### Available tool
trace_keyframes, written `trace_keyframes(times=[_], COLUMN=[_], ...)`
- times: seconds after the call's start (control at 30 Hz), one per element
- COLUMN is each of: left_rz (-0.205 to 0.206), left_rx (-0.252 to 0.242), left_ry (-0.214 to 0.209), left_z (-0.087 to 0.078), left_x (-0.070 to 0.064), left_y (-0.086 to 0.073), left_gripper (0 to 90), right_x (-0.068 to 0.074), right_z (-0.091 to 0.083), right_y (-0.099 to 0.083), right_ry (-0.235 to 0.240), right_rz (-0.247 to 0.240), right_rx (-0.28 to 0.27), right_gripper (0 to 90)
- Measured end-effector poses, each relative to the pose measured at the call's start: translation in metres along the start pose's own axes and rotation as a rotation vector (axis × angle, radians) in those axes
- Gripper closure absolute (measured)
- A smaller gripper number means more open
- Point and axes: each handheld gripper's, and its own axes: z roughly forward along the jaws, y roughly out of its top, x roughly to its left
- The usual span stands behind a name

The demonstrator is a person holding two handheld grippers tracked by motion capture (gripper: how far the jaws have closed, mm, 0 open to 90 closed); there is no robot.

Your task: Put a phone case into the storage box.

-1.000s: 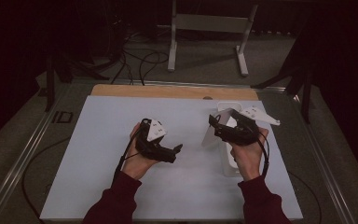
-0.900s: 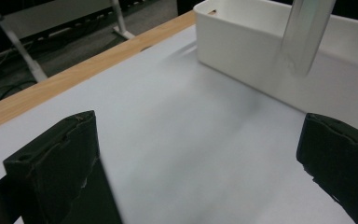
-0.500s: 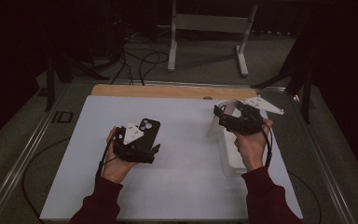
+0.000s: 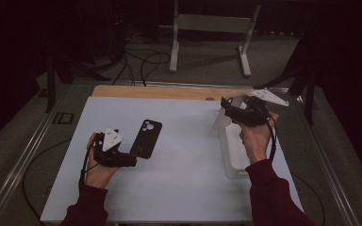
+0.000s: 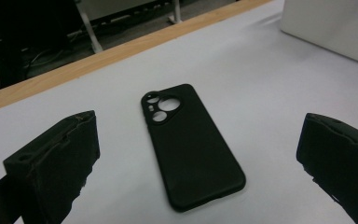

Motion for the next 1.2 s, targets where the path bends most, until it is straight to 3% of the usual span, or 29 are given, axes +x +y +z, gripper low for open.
trace_keyframes(times=[0.27,0.77,0.97,1.2], left_rz=[-0.038,-0.073,-0.094,-0.088], left_rx=[-0.038,-0.044,-0.046,-0.048], left_ry=[0.014,0.027,0.038,0.039], left_z=[-0.010,-0.023,-0.027,-0.029], left_x=[0.011,0.019,0.023,0.022], left_y=[-0.012,-0.041,-0.047,-0.049], left_gripper=[0.0,0.0,0.0,0.0], right_x=[-0.009,-0.024,-0.029,-0.038], right_z=[0.008,0.021,0.028,0.038], right_y=[0.001,0.000,0.000,-0.001], right_ry=[-0.044,-0.115,-0.168,-0.223], right_rz=[-0.003,-0.020,-0.007,0.019], right_rx=[0.011,0.027,0.020,0.030], right_gripper=[17.0,17.0,17.0,17.0])
